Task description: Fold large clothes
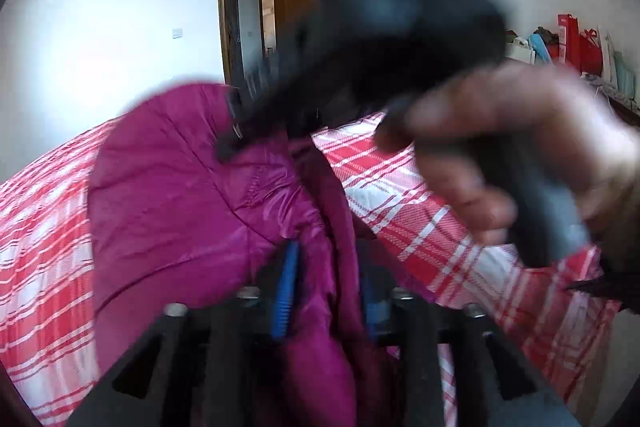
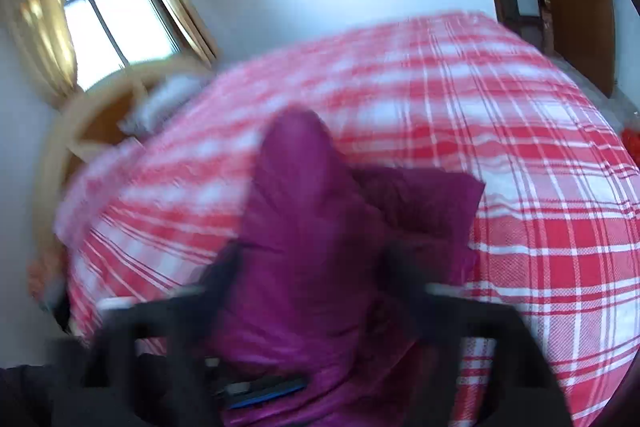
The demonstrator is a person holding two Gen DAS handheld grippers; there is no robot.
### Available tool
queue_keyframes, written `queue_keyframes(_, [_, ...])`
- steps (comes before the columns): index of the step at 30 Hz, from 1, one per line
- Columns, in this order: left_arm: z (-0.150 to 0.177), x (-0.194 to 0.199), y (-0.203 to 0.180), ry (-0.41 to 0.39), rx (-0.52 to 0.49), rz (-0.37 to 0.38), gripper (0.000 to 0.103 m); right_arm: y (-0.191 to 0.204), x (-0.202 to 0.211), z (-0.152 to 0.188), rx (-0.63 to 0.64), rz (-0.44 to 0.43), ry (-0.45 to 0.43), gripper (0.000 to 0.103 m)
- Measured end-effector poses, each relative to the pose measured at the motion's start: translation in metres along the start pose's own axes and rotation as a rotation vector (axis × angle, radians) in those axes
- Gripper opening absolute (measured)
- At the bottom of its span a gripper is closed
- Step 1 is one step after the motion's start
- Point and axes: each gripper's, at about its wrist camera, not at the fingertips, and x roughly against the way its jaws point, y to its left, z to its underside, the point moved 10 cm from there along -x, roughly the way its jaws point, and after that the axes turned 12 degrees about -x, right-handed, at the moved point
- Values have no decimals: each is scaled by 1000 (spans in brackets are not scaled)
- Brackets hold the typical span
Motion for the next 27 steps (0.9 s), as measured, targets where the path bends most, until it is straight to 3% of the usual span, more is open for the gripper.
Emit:
queue_keyframes(1, [-3,12,1,-19,5,3,51,-8,-4,0,-14,7,0,25])
queue_keyframes(3, [-10,49,7,-99,20,7,74,-21,-6,1,-39,18,-12,25])
queue_keyframes(4, [-11,67,11,-143,27,6,79,-29,-4,1,-60,21,-18,25])
queue_keyframes(7, [-12,96,39,-223,36,-92,95,-49,3,8,-105,29,-16,29])
queue_keyframes(8, [-4,88,53,-192,34,-142,97,-53,1,10,-105,53,-15,34])
queue_keyframes(10, [17,59,73,-98,57,-171,97,-60,4,9,-131,88,-29,43])
queue_keyframes(12, [47,23,81,7,112,-141,97,-61,15,2,-171,126,-67,49])
queue_keyframes(15, [63,9,81,-11,140,-141,97,-36,48,-20,-205,137,-192,51])
queue_keyframes(16, [63,9,80,-6,134,-146,97,-24,59,-29,-230,114,-236,53])
queue_keyframes(18, [59,11,80,-6,137,-148,97,5,72,-43,-266,25,-295,74])
queue_keyframes(22, [56,9,79,-1,161,-134,97,62,57,-55,-300,-194,-293,76])
queue_keyframes(25, [50,13,79,-31,194,-133,97,67,32,-57,-319,-283,-289,76])
queue_keyframes(27, [53,20,89,-40,218,-160,97,44,17,-56,-380,-266,-302,77])
